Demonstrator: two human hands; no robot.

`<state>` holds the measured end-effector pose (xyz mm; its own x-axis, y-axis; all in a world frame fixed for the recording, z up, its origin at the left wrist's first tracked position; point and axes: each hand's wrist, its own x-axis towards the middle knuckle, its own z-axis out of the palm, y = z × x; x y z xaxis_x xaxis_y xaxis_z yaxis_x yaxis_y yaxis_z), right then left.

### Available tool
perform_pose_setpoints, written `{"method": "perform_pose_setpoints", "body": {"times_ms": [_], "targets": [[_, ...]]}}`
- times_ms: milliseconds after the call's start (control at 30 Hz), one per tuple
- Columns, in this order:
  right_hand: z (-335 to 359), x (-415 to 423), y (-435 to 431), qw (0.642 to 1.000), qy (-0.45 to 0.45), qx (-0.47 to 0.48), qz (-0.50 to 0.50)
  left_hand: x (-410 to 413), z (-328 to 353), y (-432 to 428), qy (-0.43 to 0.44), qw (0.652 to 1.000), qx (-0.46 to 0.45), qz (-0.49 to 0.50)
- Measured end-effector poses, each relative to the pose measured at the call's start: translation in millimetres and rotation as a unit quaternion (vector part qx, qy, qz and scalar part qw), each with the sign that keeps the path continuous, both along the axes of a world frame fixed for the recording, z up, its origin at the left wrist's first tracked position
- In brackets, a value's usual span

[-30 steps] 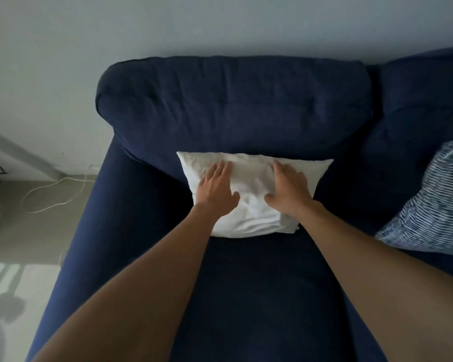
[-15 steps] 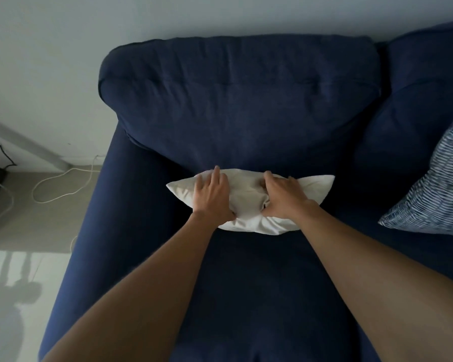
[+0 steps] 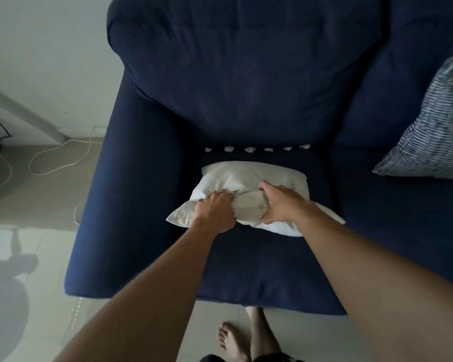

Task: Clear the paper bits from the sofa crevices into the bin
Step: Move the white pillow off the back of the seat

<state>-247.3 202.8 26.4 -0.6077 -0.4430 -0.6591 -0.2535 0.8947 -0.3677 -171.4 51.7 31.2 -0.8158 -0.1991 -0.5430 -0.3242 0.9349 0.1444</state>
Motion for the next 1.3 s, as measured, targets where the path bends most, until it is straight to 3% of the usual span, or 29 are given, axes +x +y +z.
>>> {"method": "perform_pose_setpoints", "body": {"times_ms": [300, 500, 733, 967, 1300], "targets": [[-29.0, 95.7, 20.6, 0.997, -0.073, 0.034, -0.014, 94.4, -36.5, 10.5, -0.096, 0.990, 0.105, -0.012], [-39.6, 108.7, 18.0, 0.998, -0.032, -0.007, -0.060, 100.3, -38.4, 16.6, -0.070, 0.995, 0.065, 0.026], [-15.7, 82.8, 2.8, 0.993, 0.085, -0.033, -0.069, 64.3, -16.5, 10.6, -0.005, 0.999, 0.037, 0.024], [0.4, 23.3, -21.5, 0.988, 0.103, -0.051, -0.103, 6.3, 3.6, -13.7, 0.020, 0.999, 0.026, 0.019], [-1.9, -59.6, -68.7, 0.990, 0.090, -0.060, -0.092, -64.7, -13.6, -51.0, 0.024, 0.994, 0.063, 0.090]]}}
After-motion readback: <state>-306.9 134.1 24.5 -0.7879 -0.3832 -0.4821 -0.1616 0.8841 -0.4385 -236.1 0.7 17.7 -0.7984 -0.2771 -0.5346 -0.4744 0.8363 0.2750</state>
